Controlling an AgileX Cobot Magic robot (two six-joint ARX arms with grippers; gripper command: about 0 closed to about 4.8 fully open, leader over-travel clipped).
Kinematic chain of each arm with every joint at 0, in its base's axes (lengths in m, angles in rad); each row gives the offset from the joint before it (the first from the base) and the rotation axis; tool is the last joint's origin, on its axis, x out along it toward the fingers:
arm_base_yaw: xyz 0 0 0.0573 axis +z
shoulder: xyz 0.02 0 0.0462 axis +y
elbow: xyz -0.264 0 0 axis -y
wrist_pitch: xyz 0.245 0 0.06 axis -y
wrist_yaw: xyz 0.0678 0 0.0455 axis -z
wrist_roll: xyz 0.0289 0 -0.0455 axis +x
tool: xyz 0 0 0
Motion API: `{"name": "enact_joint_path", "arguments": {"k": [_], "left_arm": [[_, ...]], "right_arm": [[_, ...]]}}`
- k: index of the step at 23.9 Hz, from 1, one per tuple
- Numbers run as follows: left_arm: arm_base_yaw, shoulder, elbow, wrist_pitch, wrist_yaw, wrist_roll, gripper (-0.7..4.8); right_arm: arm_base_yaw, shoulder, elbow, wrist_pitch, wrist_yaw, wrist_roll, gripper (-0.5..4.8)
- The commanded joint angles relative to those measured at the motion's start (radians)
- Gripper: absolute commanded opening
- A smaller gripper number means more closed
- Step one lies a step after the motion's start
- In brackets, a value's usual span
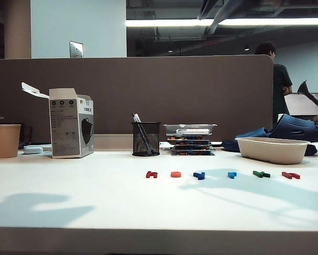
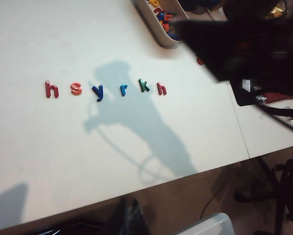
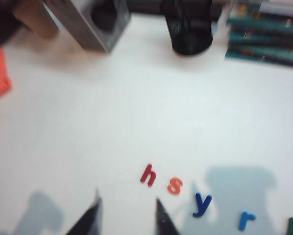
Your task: Select the appropriate letters from the row of letter magnets placed on the table to arrange into the word "sky".
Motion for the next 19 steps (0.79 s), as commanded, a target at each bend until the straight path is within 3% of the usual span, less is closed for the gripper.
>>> {"name": "enact_joint_path", "arguments": {"k": [1,8,19], "left_arm": [[0.001,-0.002,0.002,0.006,-0.006,0.002,-0.05],[0.001,-0.002,0.002,0.006,-0.003,0.002,-0.05],[0.001,-0.002,0.002,0.006,-0.003,0.002,-0.05]], "right_arm": [[0.037,0.129,0.027,0.004,0.055,0.055,2.20],[0.059,0.370,0.064,-0.003,0.069,0.087,2.20],[0.060,0.509,0.111,-0.018,0.078,0.095,2.20]]}}
